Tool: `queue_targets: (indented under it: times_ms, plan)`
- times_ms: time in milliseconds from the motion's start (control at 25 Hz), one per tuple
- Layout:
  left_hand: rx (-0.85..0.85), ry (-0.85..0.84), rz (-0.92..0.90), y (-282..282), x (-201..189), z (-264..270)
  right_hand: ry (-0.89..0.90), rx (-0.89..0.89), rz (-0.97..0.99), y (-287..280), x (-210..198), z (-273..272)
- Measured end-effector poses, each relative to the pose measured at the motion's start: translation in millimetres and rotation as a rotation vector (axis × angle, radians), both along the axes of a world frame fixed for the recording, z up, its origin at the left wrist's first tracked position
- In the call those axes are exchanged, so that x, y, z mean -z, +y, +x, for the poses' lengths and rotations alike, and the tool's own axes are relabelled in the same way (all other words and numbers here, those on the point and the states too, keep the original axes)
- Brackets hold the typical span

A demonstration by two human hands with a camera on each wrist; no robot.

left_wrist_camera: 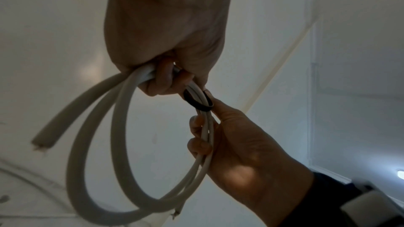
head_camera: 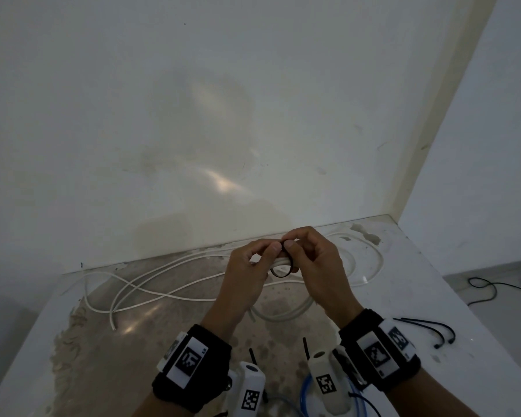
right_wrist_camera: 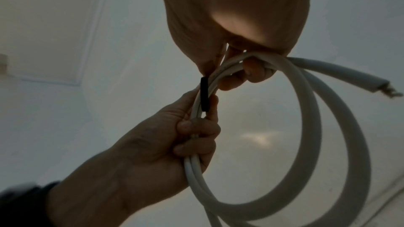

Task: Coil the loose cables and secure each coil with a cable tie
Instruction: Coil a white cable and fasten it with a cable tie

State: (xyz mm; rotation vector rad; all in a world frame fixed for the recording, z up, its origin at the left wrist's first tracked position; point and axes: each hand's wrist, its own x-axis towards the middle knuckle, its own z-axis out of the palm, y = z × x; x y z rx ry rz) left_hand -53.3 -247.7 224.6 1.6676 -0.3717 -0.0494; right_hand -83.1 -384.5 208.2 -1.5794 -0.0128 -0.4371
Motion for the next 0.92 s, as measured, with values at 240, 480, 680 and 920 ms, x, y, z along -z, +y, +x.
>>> queue_targets:
  times_ms: [240, 480, 680, 920]
  plan:
    - [0.064, 0.141, -0.039, -2.8, 1.7, -0.3, -0.025, 0.17, 0.025, 5.2, -3.9, -0.6]
    - [0.094, -0.047, 0.144, -8.0, 8.8, -0.7, -0.052, 0.242, -0.181, -3.9, 0.8, -0.8]
    - [0.008, -0.03, 0.123, -15.1, 8.1, -0.7, -0.127, 0.304, -0.279, -3.4, -4.2, -1.7]
    - [0.254, 0.191, 0.1, -11.5, -3.5, -1.3, -0.1, 0.328, -0.111, -5.0, -4.6, -6.7]
